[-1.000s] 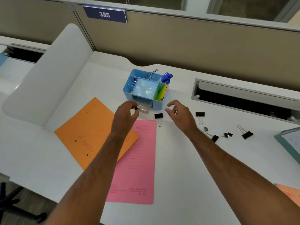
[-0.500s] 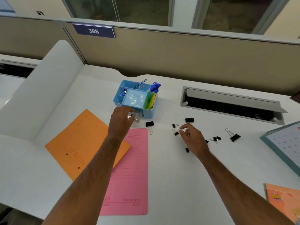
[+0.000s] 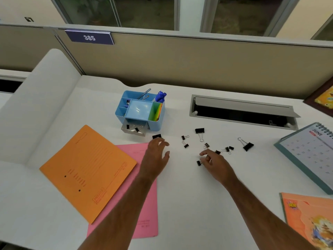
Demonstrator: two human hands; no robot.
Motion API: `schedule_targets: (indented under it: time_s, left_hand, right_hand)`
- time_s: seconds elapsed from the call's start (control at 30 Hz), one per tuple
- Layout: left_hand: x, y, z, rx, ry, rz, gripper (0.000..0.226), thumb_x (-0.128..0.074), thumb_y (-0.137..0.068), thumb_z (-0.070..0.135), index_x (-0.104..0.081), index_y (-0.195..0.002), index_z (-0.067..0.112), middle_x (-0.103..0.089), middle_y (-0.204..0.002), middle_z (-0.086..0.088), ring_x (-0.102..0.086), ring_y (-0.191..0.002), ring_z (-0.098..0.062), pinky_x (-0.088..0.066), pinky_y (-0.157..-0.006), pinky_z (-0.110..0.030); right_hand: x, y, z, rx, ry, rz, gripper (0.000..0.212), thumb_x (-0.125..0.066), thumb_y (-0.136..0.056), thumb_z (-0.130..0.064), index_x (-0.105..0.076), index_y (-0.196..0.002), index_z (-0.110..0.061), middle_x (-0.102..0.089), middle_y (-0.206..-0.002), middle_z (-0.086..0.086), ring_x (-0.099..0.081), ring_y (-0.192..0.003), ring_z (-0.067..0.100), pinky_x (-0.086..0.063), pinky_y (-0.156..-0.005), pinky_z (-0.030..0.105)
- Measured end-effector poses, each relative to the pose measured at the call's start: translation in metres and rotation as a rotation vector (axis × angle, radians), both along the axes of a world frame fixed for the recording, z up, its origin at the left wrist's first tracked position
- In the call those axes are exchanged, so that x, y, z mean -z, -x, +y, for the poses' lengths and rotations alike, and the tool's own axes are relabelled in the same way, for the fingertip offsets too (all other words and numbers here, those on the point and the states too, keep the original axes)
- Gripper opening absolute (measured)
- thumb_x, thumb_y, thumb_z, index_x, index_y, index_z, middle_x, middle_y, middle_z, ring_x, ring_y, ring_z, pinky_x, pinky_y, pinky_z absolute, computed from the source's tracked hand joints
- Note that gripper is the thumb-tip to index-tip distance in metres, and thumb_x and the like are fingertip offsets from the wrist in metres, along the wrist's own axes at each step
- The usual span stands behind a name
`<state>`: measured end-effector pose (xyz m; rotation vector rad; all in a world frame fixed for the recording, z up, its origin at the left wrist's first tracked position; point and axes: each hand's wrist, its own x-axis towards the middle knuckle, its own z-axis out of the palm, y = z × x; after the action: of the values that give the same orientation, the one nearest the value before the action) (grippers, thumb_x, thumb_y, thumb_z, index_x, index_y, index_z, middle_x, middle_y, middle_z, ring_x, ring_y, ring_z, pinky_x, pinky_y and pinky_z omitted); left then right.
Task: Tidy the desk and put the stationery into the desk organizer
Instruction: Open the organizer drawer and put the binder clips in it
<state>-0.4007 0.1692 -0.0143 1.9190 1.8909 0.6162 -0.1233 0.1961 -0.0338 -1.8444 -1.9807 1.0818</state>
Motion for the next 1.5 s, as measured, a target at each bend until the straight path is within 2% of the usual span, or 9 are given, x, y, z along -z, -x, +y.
schedule_targets:
  time_s: [0.2,0.3,0.53,0.7,0.8,0.93,1.07,1.33,1.5]
  left_hand:
    - [0.023,-0.025,-0.014,0.051,0.144,0.029,0.055,-0.057,-0.105,0.033,-0.041,-0.156,0.019,-0.026,-0.170,-0.001,-0.014,-0.159,-0.020,-0.015,-0.127,-0.032]
    - [0.033,-0.030,-0.020,0.071,0.184,0.032,0.063,-0.051,-0.107,0.036,-0.027,-0.164,0.021,-0.009,-0.174,0.004,-0.002,-0.161,-0.016,-0.004,-0.128,-0.029]
    - [0.058,-0.040,-0.035,0.164,0.257,0.208,0.073,-0.031,-0.111,0.048,0.004,-0.166,0.016,0.020,-0.172,0.000,0.023,-0.158,-0.019,0.005,-0.131,-0.038]
    - [0.067,-0.042,-0.038,0.159,0.224,0.267,0.075,-0.025,-0.110,0.053,0.007,-0.166,0.015,0.021,-0.173,-0.002,0.022,-0.159,-0.020,0.005,-0.131,-0.039]
    - [0.070,-0.042,-0.039,0.152,0.200,0.283,0.075,-0.024,-0.109,0.055,0.004,-0.167,0.015,0.016,-0.174,-0.003,0.018,-0.160,-0.021,0.001,-0.132,-0.041]
    - [0.073,-0.041,-0.041,0.141,0.150,0.281,0.075,-0.028,-0.109,0.054,-0.002,-0.167,0.014,0.009,-0.175,-0.004,0.013,-0.161,-0.022,-0.006,-0.132,-0.044]
    - [0.075,-0.041,-0.042,0.128,0.106,0.252,0.076,-0.032,-0.108,0.054,-0.006,-0.167,0.014,0.005,-0.176,-0.003,0.009,-0.162,-0.021,-0.007,-0.132,-0.043]
    - [0.080,-0.042,-0.042,0.113,0.155,0.220,0.076,-0.025,-0.108,0.060,-0.006,-0.167,0.016,0.001,-0.175,-0.005,0.008,-0.162,-0.019,-0.004,-0.132,-0.042]
    - [0.082,-0.042,-0.042,0.112,0.137,0.198,0.073,-0.027,-0.108,0.058,-0.014,-0.166,0.015,-0.010,-0.175,-0.006,0.001,-0.162,-0.020,-0.007,-0.132,-0.044]
  right_hand:
    - [0.001,-0.003,-0.010,-0.085,0.052,-0.102,0.032,-0.058,-0.096,-0.030,-0.064,-0.125,-0.040,-0.059,-0.092,-0.025,-0.057,-0.078,0.000,-0.043,-0.076,0.020]
    - [0.002,-0.003,-0.007,-0.120,0.046,-0.137,0.038,-0.062,-0.094,-0.027,-0.063,-0.129,-0.039,-0.050,-0.086,-0.030,-0.051,-0.079,-0.001,-0.038,-0.076,0.018]
    - [0.005,-0.002,-0.006,-0.183,-0.023,-0.154,0.026,-0.061,-0.098,-0.032,-0.065,-0.124,-0.035,-0.062,-0.105,-0.015,-0.061,-0.091,0.007,-0.049,-0.079,0.025]
    - [0.007,0.006,-0.003,-0.200,-0.043,-0.158,0.018,-0.061,-0.099,-0.035,-0.064,-0.117,-0.033,-0.064,-0.104,-0.015,-0.061,-0.086,0.005,-0.046,-0.074,0.021]
    - [0.009,0.009,-0.002,-0.188,-0.048,-0.167,0.015,-0.063,-0.097,-0.036,-0.064,-0.113,-0.033,-0.055,-0.085,-0.023,-0.055,-0.075,-0.003,-0.036,-0.064,0.010]
    - [0.008,0.017,0.002,-0.157,-0.050,-0.119,0.014,-0.063,-0.096,-0.037,-0.063,-0.110,-0.037,-0.060,-0.084,-0.014,-0.059,-0.076,0.003,-0.048,-0.066,0.023]
    - [-0.003,0.039,0.011,-0.104,-0.116,0.047,0.017,-0.063,-0.098,-0.037,-0.065,-0.114,-0.035,-0.056,-0.079,-0.014,-0.055,-0.069,0.004,-0.045,-0.063,0.023]
    - [-0.039,0.141,0.048,-0.306,-0.198,0.201,0.026,-0.057,-0.102,-0.038,-0.063,-0.125,-0.027,-0.062,-0.102,-0.016,-0.060,-0.085,0.002,-0.047,-0.074,0.018]
    - [-0.059,0.209,0.075,-0.376,-0.278,0.191,0.027,-0.057,-0.102,-0.037,-0.065,-0.124,-0.023,-0.067,-0.109,-0.006,-0.061,-0.086,0.007,-0.050,-0.071,0.026]
